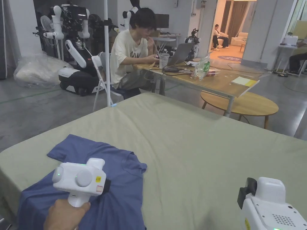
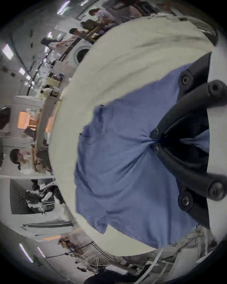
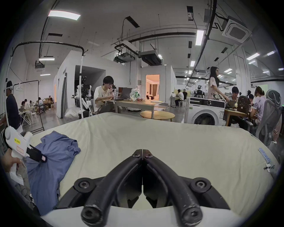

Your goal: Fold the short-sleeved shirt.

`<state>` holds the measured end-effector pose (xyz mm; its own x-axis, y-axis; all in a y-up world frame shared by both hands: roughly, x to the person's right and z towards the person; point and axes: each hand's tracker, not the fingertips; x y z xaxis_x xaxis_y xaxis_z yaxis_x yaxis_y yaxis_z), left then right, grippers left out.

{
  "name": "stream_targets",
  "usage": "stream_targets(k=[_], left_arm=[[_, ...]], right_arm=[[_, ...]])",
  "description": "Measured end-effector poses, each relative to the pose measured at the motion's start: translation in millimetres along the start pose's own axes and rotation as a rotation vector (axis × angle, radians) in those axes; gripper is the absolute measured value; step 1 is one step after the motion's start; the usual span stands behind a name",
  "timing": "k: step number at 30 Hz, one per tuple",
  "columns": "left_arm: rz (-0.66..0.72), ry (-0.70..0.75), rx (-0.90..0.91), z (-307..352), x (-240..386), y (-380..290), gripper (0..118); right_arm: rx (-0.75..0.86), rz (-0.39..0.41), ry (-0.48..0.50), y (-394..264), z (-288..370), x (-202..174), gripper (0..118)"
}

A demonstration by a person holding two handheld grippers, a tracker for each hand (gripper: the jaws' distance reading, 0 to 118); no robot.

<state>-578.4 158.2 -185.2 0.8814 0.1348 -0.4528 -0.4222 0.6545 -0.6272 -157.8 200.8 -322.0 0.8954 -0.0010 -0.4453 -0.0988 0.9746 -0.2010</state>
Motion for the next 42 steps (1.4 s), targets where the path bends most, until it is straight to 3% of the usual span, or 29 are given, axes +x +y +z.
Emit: stream_targets(k=[9,20,26,31,35,40,41,42], left_arm=[[-0.002,-0.154,0.257,79,41,65,0],[-0.233,-0.516,0.384,136,237,109,0],[-0.392,-0.753,0.347,131,380,92,0],[-0.465,-0.938,0.237,122,482,38,0],[-0.524,-0.985,0.101,99,527,-20,0],[-0.543,-0.964,-0.056,58,540,-76,0],[-0.531,-0.962,-0.097,51,538,-83,4],[-0.513,-0.95,-0.121,45,537,-84,18]], right_arm=[[0.024,-0.029,-0.045,11,7,31,0],[0.087,-0.048,-0.176,27,49,105,0],[0.144,-0.047,-0.327,35,105,167,0],[0.169,-0.028,-0.472,34,158,222,0],[0.15,-0.026,-0.544,27,184,258,0],[0.118,-0.051,-0.579,15,196,282,0],[0.111,-0.059,-0.583,12,196,283,0],[0.106,-0.069,-0.583,10,196,284,0]])
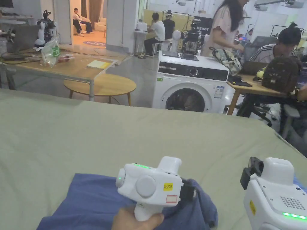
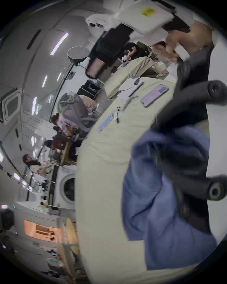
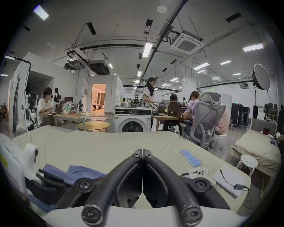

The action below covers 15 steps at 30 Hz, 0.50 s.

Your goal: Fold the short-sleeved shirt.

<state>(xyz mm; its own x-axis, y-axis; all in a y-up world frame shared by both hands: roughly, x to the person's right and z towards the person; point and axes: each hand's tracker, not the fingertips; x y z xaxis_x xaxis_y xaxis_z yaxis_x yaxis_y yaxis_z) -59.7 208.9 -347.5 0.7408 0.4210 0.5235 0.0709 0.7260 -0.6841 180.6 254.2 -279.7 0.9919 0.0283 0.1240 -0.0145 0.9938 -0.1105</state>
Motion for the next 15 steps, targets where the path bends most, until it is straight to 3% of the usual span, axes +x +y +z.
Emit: stream_targets(k=[1,3,5,10,12,13,14,15], left_arm=[[0.015,0.01,-0.008,1,-4,-5,43],[0.038,0.031,0.021,13,-10,-9,48],[0.044,0.071,0.078,31,-16,-9,62],[0.045,0.21,0.26,94,-35,-16,61],[0.056,0.271,0.319,116,-45,-24,41],[0.064,0.303,0.323,125,-50,-27,15],[0.066,0.341,0.335,134,-56,-32,0],[0.061,0.387,0.346,142,-61,-37,0]], right_arm=[[-0.007,-0.008,0.004,-2,0,0,0],[-0.021,-0.008,0.014,-5,-1,-5,0],[-0.025,-0.005,0.03,-8,-2,-12,0],[-0.024,-0.003,0.095,-8,-3,-41,0],[-0.024,-0.002,0.134,-7,-4,-55,0],[-0.025,-0.002,0.145,-7,-5,-62,0],[-0.027,0.001,0.158,-7,-6,-70,0],[-0.029,0.001,0.172,-8,-8,-76,0]])
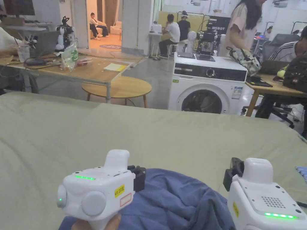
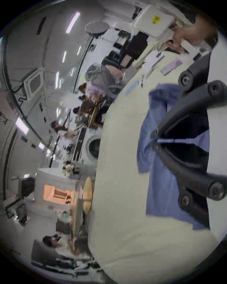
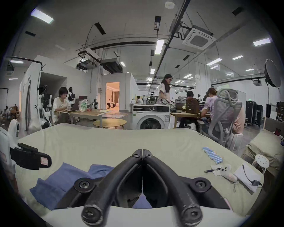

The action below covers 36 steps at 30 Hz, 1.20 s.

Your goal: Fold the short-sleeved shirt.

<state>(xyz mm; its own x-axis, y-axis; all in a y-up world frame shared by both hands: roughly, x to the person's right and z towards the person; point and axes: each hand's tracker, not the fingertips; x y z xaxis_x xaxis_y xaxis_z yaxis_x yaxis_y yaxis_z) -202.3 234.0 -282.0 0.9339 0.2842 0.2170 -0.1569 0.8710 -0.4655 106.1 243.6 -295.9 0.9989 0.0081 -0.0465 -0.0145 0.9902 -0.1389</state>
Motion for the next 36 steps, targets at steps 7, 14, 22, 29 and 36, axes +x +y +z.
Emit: stream_targets(k=[7,14,22,29,36], left_arm=[[0.087,0.151,-0.027,13,-79,18,0],[0.161,0.203,-0.249,-57,-166,51,0],[0.221,0.229,-0.482,-156,-196,37,61],[0.042,0.35,-0.548,-187,-171,12,30],[0.057,0.242,-0.454,-151,-163,12,0]], right_arm=[[-0.019,0.002,0.068,1,-20,-34,0],[-0.045,0.002,0.086,2,-37,-38,0],[-0.076,0.025,0.043,-3,-46,-18,0],[-0.137,0.039,-0.007,-1,-59,20,0],[-0.412,0.059,0.078,-8,-130,44,0]])
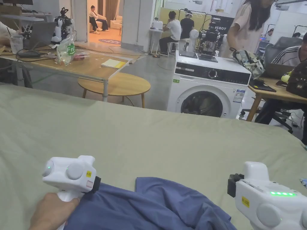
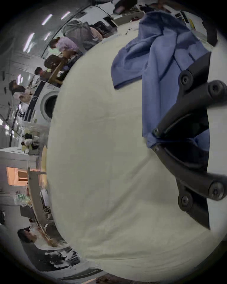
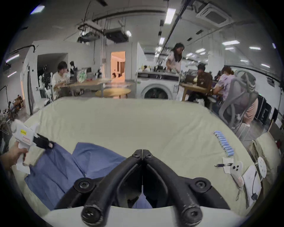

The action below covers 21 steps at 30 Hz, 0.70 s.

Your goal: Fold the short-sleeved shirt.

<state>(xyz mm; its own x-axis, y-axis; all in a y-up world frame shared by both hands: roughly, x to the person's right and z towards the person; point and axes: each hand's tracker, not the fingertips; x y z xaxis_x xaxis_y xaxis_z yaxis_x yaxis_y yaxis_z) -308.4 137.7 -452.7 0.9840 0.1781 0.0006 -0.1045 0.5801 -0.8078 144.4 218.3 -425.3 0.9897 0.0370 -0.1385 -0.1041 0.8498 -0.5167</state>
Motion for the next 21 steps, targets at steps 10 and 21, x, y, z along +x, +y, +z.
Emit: stream_targets(k=[10,21], left_arm=[[0.02,-0.054,0.134,72,-5,-31,0],[0.067,-0.053,0.119,69,-15,-38,0]], right_arm=[[-0.42,0.123,0.105,-18,-135,-7,60],[-0.341,0.079,0.103,-26,-125,-1,0]])
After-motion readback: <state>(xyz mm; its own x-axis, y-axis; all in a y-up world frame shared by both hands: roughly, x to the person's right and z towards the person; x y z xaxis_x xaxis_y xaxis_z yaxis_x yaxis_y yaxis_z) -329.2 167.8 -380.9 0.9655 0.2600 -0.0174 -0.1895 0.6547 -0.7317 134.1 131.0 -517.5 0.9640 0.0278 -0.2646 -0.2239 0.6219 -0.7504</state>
